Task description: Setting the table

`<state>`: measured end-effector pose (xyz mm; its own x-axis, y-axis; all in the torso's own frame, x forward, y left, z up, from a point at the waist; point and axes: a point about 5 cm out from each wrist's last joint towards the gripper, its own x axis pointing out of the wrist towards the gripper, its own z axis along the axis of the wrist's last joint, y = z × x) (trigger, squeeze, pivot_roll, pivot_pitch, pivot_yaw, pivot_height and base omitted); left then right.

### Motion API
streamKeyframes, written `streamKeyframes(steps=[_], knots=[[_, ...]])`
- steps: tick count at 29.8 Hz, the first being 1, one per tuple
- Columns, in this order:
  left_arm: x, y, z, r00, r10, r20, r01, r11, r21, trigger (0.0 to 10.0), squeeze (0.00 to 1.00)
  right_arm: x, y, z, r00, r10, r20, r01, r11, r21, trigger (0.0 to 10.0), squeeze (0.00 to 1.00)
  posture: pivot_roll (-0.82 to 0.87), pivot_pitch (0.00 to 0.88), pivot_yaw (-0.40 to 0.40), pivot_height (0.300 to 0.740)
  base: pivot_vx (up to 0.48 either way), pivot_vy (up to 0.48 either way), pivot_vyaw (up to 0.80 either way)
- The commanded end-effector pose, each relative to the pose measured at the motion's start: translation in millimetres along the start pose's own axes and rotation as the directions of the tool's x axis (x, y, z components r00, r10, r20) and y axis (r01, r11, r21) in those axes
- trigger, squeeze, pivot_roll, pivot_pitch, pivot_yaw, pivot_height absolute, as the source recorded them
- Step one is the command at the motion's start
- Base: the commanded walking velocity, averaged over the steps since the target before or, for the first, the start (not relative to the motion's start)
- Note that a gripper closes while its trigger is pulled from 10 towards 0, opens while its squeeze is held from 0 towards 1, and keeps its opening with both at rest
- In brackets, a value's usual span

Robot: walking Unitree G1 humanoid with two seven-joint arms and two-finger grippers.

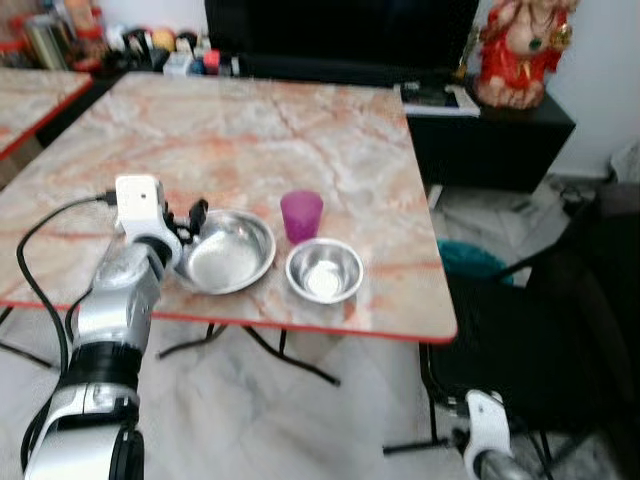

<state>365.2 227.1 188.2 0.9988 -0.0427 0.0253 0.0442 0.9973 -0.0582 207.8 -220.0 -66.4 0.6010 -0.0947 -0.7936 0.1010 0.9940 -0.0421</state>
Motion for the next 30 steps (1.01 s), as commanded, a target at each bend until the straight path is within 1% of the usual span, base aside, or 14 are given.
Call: streamKeyframes(steps=[1, 3, 4, 6, 9, 11, 12, 15, 16, 17, 19, 23, 27, 30], knots=[[-0.3, 5.0, 9.0, 1.0, 0.012, 0.023, -0.011, 1.0, -0.018, 10.0, 0.0, 0.0, 7.0, -5.6, 1.0, 0.017, -0.017, -0.017, 1.0, 0.013, 10.0, 0.0, 0.01, 0.096, -0.048, 0.736, 0.0, 0.0, 0.0], [-0.1, 4.2, 14.1, 0.999, 0.007, 0.035, -0.004, 0.995, -0.096, 10.0, 0.0, 0.0, 7.0, -5.5, 1.0, 0.017, -0.017, -0.017, 1.0, 0.013, 10.0, 0.0, 0.01, 0.096, -0.048, 0.736, 0.0, 0.0, 0.0], [-0.1, 4.2, 14.1, 0.999, 0.007, 0.035, -0.004, 0.995, -0.096, 10.0, 0.0, 0.0, 7.0, -5.5, 1.0, 0.017, -0.017, -0.017, 1.0, 0.013, 10.0, 0.0, 0.01, 0.096, -0.048, 0.736, 0.0, 0.0, 0.0], [0.5, 8.5, 20.1, 1.0, 0.016, 0.024, -0.011, 0.982, -0.186, 10.0, 0.0, 0.1, 6.9, -5.3, 1.0, 0.016, -0.017, -0.016, 1.0, 0.013, 10.0, 0.0, 0.01, 0.098, -0.047, 0.736, 0.0, 0.0, 0.0], [0.6, 13.5, 24.5, 0.999, 0.038, 0.005, -0.035, 0.971, -0.236, 10.0, 0.0, 0.1, 6.8, -5.2, 1.0, 0.016, -0.017, -0.016, 1.0, 0.013, 10.0, 0.0, 0.02, 0.1, -0.046, 0.736, 0.0, 0.0, 0.0], [0.7, 17.7, 26.5, 0.998, 0.054, -0.021, -0.058, 0.96, -0.272, 10.0, 0.0, 0.1, 6.8, -5.1, 1.0, 0.016, -0.017, -0.016, 1.0, 0.013, 10.0, 0.0, 0.02, 0.1, -0.046, 0.736, 0.0, 0.0, 0.0], [0.8, 25.0, 27.7, 0.995, 0.074, -0.067, -0.092, 0.944, -0.316, 10.0, 0.0, 0.1, 7.0, -5.0, 1.0, 0.017, -0.017, -0.017, 1.0, 0.012, 10.0, 0.0, 0.02, 0.103, -0.044, 0.736, 0.0, 0.0, 0.0], [0.6, 31.1, 28.0, 0.99, 0.072, -0.123, -0.11, 0.933, -0.343, 10.0, 0.0, 0.2, 7.4, -4.6, 1.0, 0.018, -0.018, -0.018, 1.0, 0.011, 10.0, 0.0, 0.02, 0.104, -0.04, 0.736, 0.0, 0.0, 0.0], [0.4, 32.2, 27.8, 0.988, 0.064, -0.14, -0.108, 0.937, -0.332, 10.0, 0.21, 0.3, 7.6, -4.6, 1.0, 0.019, -0.018, -0.018, 1.0, 0.012, 10.0, 0.0, 0.02, 0.105, -0.038, 0.736, 0.0, 0.0, 0.0], [0.2, 32.7, 27.5, 0.987, 0.055, -0.152, -0.101, 0.943, -0.317, 10.0, 1.0, 0.3, 7.7, -4.5, 1.0, 0.019, -0.017, -0.019, 1.0, 0.012, 10.0, 0.0, 0.02, 0.105, -0.038, 0.736, 0.0, 0.0, 0.0], [-0.8, 33.1, 25.5, 0.98, 0.049, -0.191, -0.107, 0.945, -0.309, 10.0, 1.0, 0.3, 8.1, -4.6, 1.0, 0.021, -0.017, -0.021, 1.0, 0.013, 10.0, 0.0, 0.03, 0.106, -0.033, 0.736, 0.0, 0.0, 0.0], [-1.8, 30.7, 21.1, 0.973, 0.024, -0.23, -0.104, 0.934, -0.341, 10.0, 1.0, 0.3, 8.9, -5.1, 1.0, 0.024, -0.018, -0.024, 1.0, 0.015, 10.0, 0.0, 0.03, 0.105, -0.03, 0.736, 0.0, 0.0, 0.0], [-2.3, 27.8, 7.7, 0.957, 0.008, -0.289, -0.118, 0.924, -0.364, 10.0, 1.0, 0.2, 10.2, -6.2, 0.999, 0.027, -0.02, -0.026, 1.0, 0.017, 10.0, 0.0, 0.02, 0.105, -0.023, 0.736, 0.0, 0.0, 0.0], [-2.2, 24.8, 2.0, 0.951, 0.0, -0.31, -0.125, 0.915, -0.384, 10.0, 1.0, 0.2, 10.5, -6.9, 0.999, 0.028, -0.022, -0.027, 0.999, 0.017, 10.0, 0.0, 0.02, 0.104, -0.022, 0.736, 0.0, 0.0, 0.0]])
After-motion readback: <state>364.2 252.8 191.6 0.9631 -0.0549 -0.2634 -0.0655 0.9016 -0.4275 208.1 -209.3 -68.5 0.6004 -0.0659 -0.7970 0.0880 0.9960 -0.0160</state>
